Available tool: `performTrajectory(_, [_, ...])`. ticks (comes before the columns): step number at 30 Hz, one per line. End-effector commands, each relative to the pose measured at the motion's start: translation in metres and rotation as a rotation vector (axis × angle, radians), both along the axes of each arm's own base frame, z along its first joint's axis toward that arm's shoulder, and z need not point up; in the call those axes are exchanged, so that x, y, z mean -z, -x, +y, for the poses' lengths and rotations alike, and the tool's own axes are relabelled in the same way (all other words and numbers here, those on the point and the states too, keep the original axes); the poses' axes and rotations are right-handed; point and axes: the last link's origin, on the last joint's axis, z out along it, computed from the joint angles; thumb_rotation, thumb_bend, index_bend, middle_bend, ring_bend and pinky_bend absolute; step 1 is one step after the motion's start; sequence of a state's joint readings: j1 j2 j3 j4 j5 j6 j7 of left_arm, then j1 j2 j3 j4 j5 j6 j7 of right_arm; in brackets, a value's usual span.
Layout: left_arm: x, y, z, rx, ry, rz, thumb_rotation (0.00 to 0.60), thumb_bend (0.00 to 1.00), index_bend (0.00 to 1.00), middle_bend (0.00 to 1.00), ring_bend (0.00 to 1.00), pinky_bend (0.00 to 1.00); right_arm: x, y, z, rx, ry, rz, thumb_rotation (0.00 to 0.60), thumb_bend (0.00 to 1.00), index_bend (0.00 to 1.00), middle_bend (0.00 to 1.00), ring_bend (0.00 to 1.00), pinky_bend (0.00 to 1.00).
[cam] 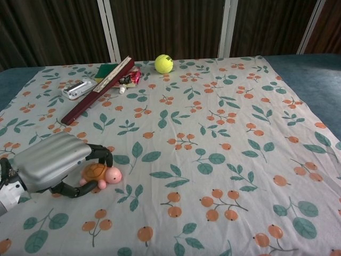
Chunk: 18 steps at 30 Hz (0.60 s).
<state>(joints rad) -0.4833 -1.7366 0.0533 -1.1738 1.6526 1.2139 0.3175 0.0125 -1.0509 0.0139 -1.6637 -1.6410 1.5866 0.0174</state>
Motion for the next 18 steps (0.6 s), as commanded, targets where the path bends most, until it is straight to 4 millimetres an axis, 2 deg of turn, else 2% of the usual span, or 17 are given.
performTrajectory(1, [0.0,0.0003,0.0016,-0.001,-0.007,0.001,0.6,0.38,0.49,0.54,1.0,1.0,0.0003,0.0,-0.0002,0.0,-0.002,0.001,0.6,0.22,0.0,0.0,0.0,0.0])
performTrajectory(3, [-0.0002,-0.0001,0.0025,0.006,-0.022,0.0,0.6,0.38,0.54,0.61,1.0,1.0,0.0005,0.0001,-0.0004,0.001,-0.003,0.001,0.6,0.22,0.0,0.0,0.0,0.0])
performTrajectory(7, [0.0005,-0.001,0.0036,0.033,-0.064,-0.003,0.6,0.43,0.7,0.77,1.0,1.0,0.0006,-0.0001,-0.0002,0.0,-0.002,0.002,0.6,0.22,0.0,0.0,0.0,0.0])
performTrajectory(11, [0.0018,-0.0011,0.0037,0.046,-0.083,-0.013,0.6,0.48,0.8,0.88,1.0,1.0,0.0004,-0.0001,-0.0002,0.0,-0.002,0.001,0.6,0.22,0.0,0.0,0.0,0.0])
performTrajectory(16, [0.0027,-0.0025,0.0036,0.055,-0.096,-0.031,0.6,0.48,0.8,0.89,1.0,1.0,0.0005,0.0001,-0.0002,0.002,-0.003,0.002,0.6,0.22,0.0,0.0,0.0,0.0])
performTrajectory(18, [0.0037,-0.0023,0.0033,0.052,-0.086,-0.039,0.6,0.48,0.77,0.86,1.0,1.0,0.0001,0.0,0.0,0.002,-0.001,0.001,0.6,0.22,0.0,0.0,0.0,0.0])
